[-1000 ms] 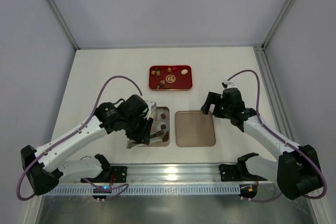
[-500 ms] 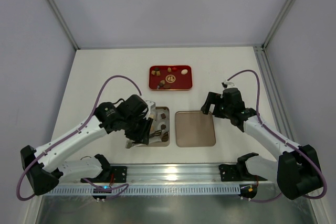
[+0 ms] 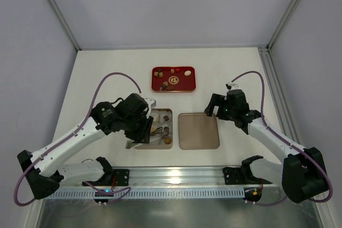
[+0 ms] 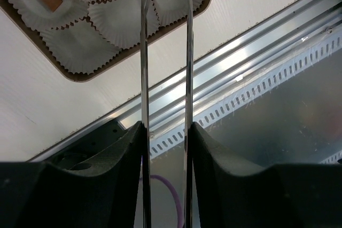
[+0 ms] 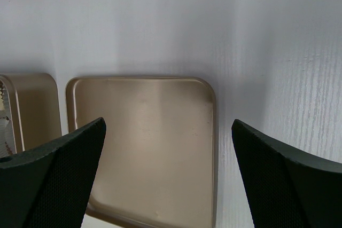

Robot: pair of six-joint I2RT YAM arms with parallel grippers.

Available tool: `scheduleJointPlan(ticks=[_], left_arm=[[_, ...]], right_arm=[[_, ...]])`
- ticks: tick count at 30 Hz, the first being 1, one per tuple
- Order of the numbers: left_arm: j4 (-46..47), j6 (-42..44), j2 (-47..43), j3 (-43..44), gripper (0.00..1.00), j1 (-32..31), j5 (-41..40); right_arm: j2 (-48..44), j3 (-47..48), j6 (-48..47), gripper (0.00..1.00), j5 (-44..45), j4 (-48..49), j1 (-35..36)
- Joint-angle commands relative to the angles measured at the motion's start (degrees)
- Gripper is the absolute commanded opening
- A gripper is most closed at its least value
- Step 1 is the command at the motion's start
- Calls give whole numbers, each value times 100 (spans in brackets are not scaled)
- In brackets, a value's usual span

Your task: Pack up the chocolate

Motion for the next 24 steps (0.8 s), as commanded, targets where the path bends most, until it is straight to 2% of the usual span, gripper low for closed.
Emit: scheduleJointPlan(ticks=[1,10,13,17,20,24], left_arm=[[-149,5,-131,365,39,-21,-208],[-351,-4,106,1103,37,23,-1130],[-395,110,387,1463,37,303,-1456],[-246,444,844,1929,37,1198,-1554],[131,725,1310,2271,37,2260,-1360],[798,858,2100,2650,37,2982,-1281]], right_arm=[[13,69,33,100,59,179,24],[39,201,-90,100,33,91,24],[4,210,-116,100,-72,91,24],[-48,219,-134,100,-169,65,24],[-162,219,-143,100,-257,39,24],[-294,254,-178,100,-389,-102,24]])
